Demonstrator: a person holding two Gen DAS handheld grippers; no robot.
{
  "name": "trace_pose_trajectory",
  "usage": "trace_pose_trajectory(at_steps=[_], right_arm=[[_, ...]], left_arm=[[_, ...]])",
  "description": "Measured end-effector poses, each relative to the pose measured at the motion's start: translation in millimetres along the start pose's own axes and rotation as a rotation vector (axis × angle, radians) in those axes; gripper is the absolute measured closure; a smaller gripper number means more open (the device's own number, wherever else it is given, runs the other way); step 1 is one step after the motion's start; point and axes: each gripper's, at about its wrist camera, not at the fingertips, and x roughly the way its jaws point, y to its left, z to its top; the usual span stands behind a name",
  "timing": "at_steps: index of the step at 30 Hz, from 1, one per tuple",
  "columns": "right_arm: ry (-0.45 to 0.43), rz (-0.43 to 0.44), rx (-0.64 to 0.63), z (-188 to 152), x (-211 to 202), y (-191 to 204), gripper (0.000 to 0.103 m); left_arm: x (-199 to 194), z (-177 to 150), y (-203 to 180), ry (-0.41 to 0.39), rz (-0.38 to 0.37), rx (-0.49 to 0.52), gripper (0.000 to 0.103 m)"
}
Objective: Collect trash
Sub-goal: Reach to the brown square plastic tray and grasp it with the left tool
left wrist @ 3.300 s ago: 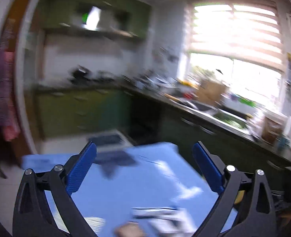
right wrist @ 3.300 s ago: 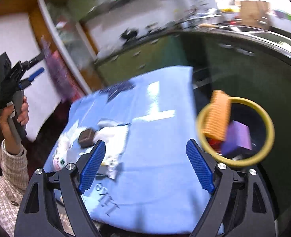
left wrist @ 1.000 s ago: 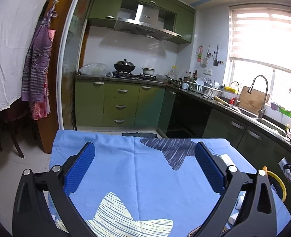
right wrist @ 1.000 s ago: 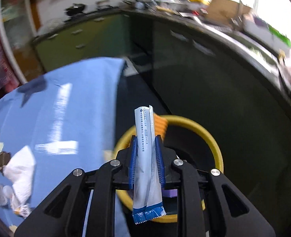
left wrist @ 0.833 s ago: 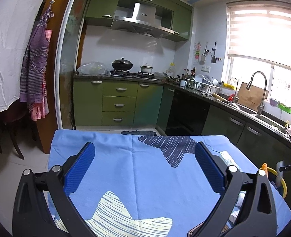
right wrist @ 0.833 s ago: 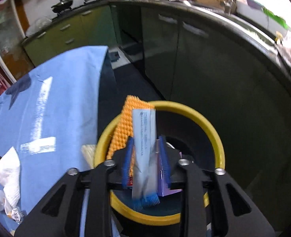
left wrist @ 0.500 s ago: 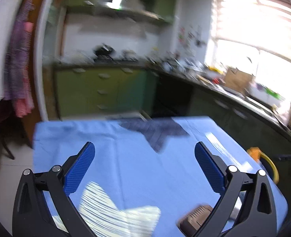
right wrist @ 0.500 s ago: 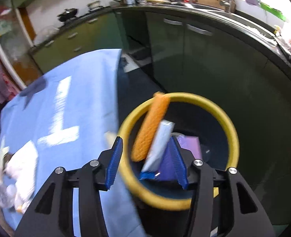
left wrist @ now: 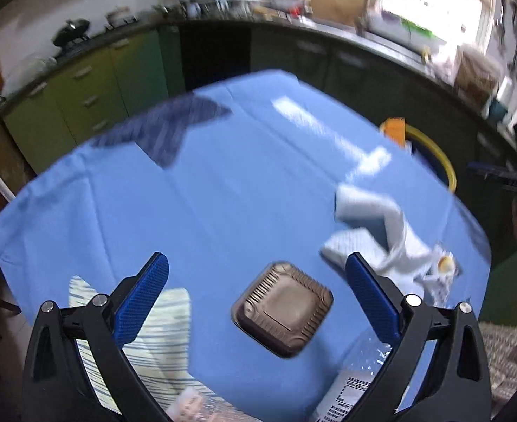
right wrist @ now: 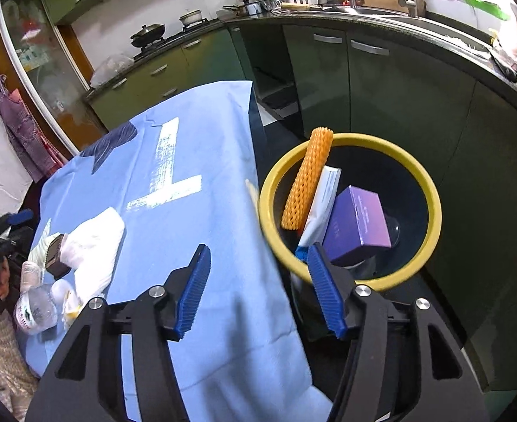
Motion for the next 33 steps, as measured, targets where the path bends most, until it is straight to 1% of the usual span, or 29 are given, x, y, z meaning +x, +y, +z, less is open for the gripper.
trace_pose_trajectory(at_steps=[3, 6, 9, 15, 24, 25, 26, 27, 28, 29, 33], right_arm=[[0.003, 0.03, -0.001, -3.9, 1.5, 4.3, 0.045], [0.013, 0.055, -0.008, -7.6, 6.0, 9.7, 0.045], [0.024, 0.072, -0.011, -9.1, 10.8, 12.4, 0.045], [0.035, 0.092, 0.001, -11.1, 16.8, 10.8, 0.045], [0.043, 0.109, 0.019, -13.6, 19.2, 5.0, 0.045], [0.043, 0.111, 0.02, -13.7, 19.1, 4.9, 0.045], [0.042, 0.116, 0.021, -13.5, 19.3, 4.5, 0.045], [0.043, 0.118, 0.022, -13.7, 19.4, 4.4, 0.045], [0.045, 0.118, 0.021, -13.8, 19.6, 4.5, 0.045], [0.049, 0.12, 0.02, -13.9, 20.3, 4.7, 0.045], [0.057, 0.13, 0.014, -15.4, 22.0, 8.1, 0.044]], left_arm=[[16.6, 1.5, -9.3, 0.061, 0.028, 0.051, 0.007], [30.9, 0.1, -21.7, 0.119, 0.047, 0.122, 0.007], [38.4, -2.7, -27.8, 0.156, 0.063, 0.169, 0.007], [41.2, -6.3, -34.6, 0.169, 0.07, 0.232, 0.007], [41.8, -5.4, -36.0, 0.145, 0.057, 0.264, 0.008], [41.5, -5.5, -36.2, 0.146, 0.05, 0.266, 0.012], [41.2, -5.8, -36.9, 0.148, 0.038, 0.266, 0.02], [41.0, -6.1, -37.0, 0.153, 0.028, 0.264, 0.023], [40.8, -6.3, -36.2, 0.16, 0.022, 0.261, 0.028], [40.9, -7.2, -35.3, 0.166, 0.02, 0.259, 0.031], [43.0, -10.8, -33.7, 0.196, 0.004, 0.256, 0.037]])
